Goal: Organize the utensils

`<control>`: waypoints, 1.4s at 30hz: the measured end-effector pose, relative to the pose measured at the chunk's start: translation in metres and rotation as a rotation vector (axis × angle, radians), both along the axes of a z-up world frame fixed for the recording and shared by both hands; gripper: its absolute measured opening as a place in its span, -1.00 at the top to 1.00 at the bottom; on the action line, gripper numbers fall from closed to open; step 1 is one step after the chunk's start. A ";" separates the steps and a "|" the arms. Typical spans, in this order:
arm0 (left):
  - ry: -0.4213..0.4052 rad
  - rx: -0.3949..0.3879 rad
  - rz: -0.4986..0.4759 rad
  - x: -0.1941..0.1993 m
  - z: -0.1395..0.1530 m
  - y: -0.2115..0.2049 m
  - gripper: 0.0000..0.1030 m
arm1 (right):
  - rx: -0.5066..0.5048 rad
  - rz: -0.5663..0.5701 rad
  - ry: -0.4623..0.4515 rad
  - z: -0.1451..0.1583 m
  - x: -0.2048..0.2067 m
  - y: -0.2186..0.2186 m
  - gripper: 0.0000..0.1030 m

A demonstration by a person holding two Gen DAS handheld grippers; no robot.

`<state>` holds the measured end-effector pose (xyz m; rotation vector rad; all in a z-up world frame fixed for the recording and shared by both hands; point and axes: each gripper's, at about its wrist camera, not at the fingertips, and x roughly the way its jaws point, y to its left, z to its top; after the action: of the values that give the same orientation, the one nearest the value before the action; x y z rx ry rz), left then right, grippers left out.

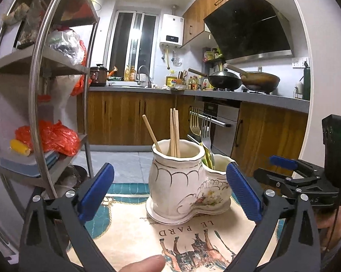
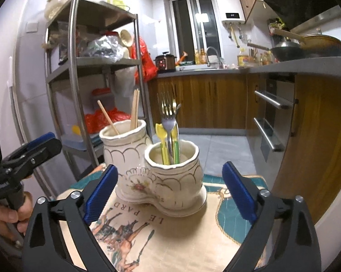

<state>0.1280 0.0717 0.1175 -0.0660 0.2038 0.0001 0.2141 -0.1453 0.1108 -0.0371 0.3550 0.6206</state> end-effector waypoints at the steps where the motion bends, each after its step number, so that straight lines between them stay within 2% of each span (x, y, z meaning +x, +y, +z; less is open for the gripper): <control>1: -0.002 0.002 0.001 -0.001 0.001 -0.002 -0.89 | -0.001 -0.002 -0.003 0.000 0.000 0.000 -0.83; 42: 0.028 0.007 0.005 0.002 0.000 0.002 -0.89 | -0.001 0.021 -0.017 0.002 -0.006 0.003 -0.87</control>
<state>0.1303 0.0742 0.1175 -0.0600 0.2315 0.0068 0.2079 -0.1421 0.1132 -0.0473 0.3391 0.6408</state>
